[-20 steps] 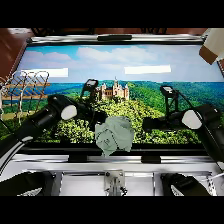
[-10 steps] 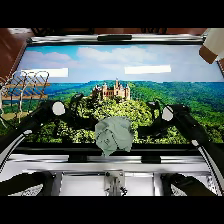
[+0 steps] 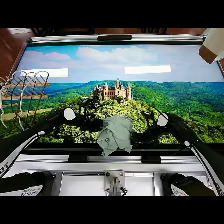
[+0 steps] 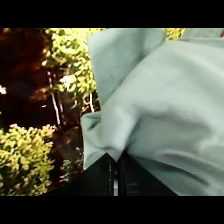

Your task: Fold the shirts.

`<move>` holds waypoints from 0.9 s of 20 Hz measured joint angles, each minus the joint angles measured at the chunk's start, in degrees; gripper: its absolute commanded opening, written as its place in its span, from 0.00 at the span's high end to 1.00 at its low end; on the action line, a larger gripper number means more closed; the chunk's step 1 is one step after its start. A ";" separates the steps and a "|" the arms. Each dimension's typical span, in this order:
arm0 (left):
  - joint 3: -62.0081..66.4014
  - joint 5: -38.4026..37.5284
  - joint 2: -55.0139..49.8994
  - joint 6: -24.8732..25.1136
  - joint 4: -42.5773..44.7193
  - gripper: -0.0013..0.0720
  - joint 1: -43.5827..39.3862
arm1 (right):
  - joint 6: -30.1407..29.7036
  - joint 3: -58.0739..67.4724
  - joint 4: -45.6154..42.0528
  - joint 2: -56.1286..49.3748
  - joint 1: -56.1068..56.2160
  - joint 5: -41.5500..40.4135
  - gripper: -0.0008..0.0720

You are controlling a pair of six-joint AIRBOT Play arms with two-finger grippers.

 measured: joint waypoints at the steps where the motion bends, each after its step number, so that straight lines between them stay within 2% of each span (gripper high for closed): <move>1: 0.02 0.20 -0.13 0.31 -0.28 0.93 0.00 | -0.35 -1.22 2.01 -0.02 0.00 -1.75 0.08; 5: 0.11 0.72 -0.31 0.96 -1.03 0.93 0.00 | -1.77 -3.63 9.33 -0.92 0.79 -6.69 0.09; 6: 0.11 0.74 -0.31 1.05 -1.07 0.93 0.00 | -2.05 -3.85 10.69 -1.64 1.70 -7.61 0.13; 7: 0.11 0.76 -0.31 1.11 -1.11 0.93 0.00 | -2.27 -3.98 11.41 -2.38 2.69 -8.39 0.32; 8: 0.11 0.81 -0.31 1.16 -1.16 0.93 0.00 | -2.47 -4.20 12.09 -3.41 3.76 -9.29 0.56; 9: 0.11 0.83 -0.31 1.18 -1.22 0.93 0.00 | -2.69 -4.37 12.00 -4.15 4.59 -9.92 0.76; 11: 0.13 0.83 -0.20 1.31 -1.29 0.93 0.24 | -2.86 -4.46 12.09 -4.72 5.20 -10.47 0.89; 14: 0.44 0.66 1.44 2.67 -1.31 0.93 2.03 | -3.06 -3.87 8.90 -2.58 3.91 -9.73 0.89; 18: 4.20 -1.97 7.65 6.25 1.33 0.93 6.75 | -3.34 1.57 1.18 7.02 -0.09 -4.39 0.89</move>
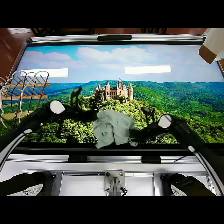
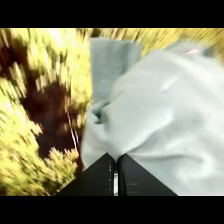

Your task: Fold the shirts.

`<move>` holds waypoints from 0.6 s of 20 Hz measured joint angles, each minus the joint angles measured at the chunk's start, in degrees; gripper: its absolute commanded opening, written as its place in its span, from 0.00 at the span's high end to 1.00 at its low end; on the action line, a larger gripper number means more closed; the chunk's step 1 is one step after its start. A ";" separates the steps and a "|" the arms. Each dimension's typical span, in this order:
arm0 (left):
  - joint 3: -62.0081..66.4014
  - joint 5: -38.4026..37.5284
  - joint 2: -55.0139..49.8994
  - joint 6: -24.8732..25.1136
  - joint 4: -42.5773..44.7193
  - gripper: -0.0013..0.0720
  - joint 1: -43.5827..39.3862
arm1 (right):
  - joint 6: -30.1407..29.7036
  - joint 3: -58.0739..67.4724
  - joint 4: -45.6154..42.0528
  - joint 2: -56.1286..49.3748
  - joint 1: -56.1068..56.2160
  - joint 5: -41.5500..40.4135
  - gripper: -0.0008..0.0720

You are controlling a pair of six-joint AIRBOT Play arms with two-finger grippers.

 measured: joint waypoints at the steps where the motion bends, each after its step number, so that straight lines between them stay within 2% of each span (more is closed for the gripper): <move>1: 1.75 -0.96 2.19 0.63 1.25 0.93 1.09 | -0.35 2.58 -2.23 3.23 -1.18 0.63 0.89; 3: 6.38 -2.71 7.30 1.46 4.07 0.93 3.06 | -0.81 8.46 -6.62 9.55 -2.89 3.39 0.89; 8: 22.99 -4.20 20.50 2.34 7.28 0.93 5.55 | -1.09 26.14 -13.97 22.29 -5.05 0.66 0.89; 12: 34.73 -4.57 27.63 2.43 10.27 0.93 6.10 | -0.94 37.11 -12.50 27.21 -5.44 -4.74 0.89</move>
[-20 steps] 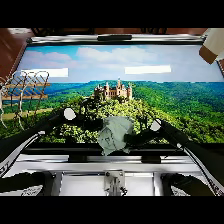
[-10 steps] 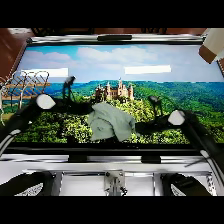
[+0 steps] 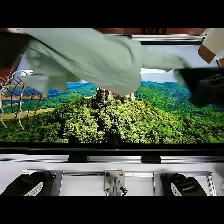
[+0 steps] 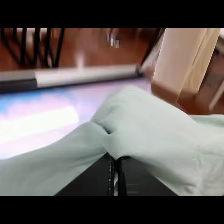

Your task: Fold the shirts.

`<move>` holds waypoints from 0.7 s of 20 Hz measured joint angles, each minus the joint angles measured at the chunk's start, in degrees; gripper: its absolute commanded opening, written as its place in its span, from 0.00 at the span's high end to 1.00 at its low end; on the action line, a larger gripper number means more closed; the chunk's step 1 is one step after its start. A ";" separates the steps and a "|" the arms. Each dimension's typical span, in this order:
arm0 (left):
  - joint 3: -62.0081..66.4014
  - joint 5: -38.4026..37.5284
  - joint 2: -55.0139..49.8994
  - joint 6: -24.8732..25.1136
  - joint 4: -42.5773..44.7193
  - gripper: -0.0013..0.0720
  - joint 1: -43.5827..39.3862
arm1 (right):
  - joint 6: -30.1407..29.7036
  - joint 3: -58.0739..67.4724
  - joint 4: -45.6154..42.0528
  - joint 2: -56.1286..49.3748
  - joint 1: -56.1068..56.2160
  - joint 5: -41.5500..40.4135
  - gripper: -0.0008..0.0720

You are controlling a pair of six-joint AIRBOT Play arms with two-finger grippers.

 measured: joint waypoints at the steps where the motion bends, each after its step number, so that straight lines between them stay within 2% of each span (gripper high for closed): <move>1: 1.60 -0.35 1.22 -0.02 1.46 0.93 0.04 | 0.07 1.79 0.09 0.52 -0.07 -0.13 0.89; 4: 3.93 -5.99 2.71 -1.90 7.54 0.93 0.15 | 0.20 4.59 -1.31 1.18 -0.11 4.35 0.89; 7: 2.03 -15.06 1.66 -3.43 11.91 0.93 0.17 | 2.10 4.07 -4.98 -0.07 -0.13 14.97 0.89; 9: -2.95 -18.27 0.50 -3.96 13.22 0.93 0.13 | 3.21 -0.13 -6.67 -0.81 -0.13 20.90 0.89; 11: -10.47 -19.10 -1.42 -4.22 14.10 0.93 0.11 | 4.31 -7.56 -7.30 -1.20 -0.13 23.56 0.89; 14: -21.51 -14.34 -6.67 -4.44 14.32 0.93 0.09 | 6.25 -20.98 -7.87 -1.79 -0.13 19.69 0.89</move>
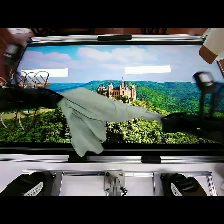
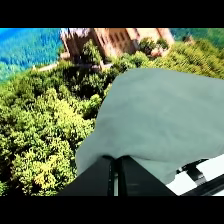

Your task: Fold the shirts.

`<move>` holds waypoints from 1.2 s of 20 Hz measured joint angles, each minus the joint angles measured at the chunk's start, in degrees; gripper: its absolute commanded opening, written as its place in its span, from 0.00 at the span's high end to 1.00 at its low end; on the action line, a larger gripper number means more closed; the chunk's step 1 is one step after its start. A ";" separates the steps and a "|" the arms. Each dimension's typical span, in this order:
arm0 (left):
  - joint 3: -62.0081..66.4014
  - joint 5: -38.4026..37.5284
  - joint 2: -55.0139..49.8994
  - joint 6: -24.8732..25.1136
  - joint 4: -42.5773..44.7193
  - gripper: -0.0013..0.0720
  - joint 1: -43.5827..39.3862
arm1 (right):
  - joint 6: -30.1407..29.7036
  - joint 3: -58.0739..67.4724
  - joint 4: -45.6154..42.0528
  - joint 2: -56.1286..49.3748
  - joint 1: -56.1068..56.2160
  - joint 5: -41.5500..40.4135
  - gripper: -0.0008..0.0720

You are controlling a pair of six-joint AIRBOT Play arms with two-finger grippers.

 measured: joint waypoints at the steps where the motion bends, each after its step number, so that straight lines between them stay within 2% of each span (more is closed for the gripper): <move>1: -2.38 2.49 -2.43 -0.04 -0.50 0.93 0.00 | 0.83 -4.37 -0.09 -0.72 -0.02 -2.97 0.89; 4: -5.84 10.45 -12.04 -0.15 -4.13 0.92 0.04 | 3.06 -12.79 0.46 -4.50 -0.07 -11.89 0.89; 5: -6.12 12.55 -15.08 -0.15 -6.10 0.83 0.04 | 3.50 -14.23 1.20 -6.10 -0.09 -14.64 0.89; 6: -6.16 14.60 -18.23 -0.17 -7.98 0.66 0.09 | 3.91 -15.37 2.05 -7.98 -0.11 -17.64 0.89; 7: -5.86 15.17 -20.83 -0.17 -9.27 0.45 0.28 | 4.07 -16.09 2.67 -9.35 -0.13 -19.76 0.89; 8: -5.05 15.08 -22.99 0.20 -10.86 0.32 0.83 | 4.48 -16.70 4.31 -10.84 -0.20 -22.77 0.89; 10: -2.43 10.34 -25.59 2.23 -11.85 0.33 2.64 | 4.46 -17.38 6.88 -12.41 -0.07 -25.79 0.89; 11: -0.37 6.64 -26.27 2.93 -10.21 0.37 4.44 | 4.50 -17.59 7.17 -12.83 -0.11 -26.62 0.89; 13: 3.32 -2.95 -26.12 3.96 -6.56 0.39 8.61 | 4.46 -17.86 8.44 -13.33 -0.09 -27.43 0.89; 15: 4.28 -10.12 -23.52 4.17 -4.39 0.38 12.83 | 4.42 -17.99 8.79 -13.62 -0.09 -27.28 0.89; 17: 0.74 -14.32 -19.41 3.72 -3.28 0.32 15.85 | 4.24 -18.08 9.27 -13.77 -0.09 -26.45 0.89; 20: -11.21 -15.30 -13.51 3.54 -7.45 0.32 17.70 | 3.78 -18.10 9.46 -13.88 -0.09 -25.59 0.89; 24: -26.23 -9.40 -10.75 5.75 -17.18 0.32 17.22 | 3.43 -18.12 9.60 -13.88 -0.09 -25.18 0.89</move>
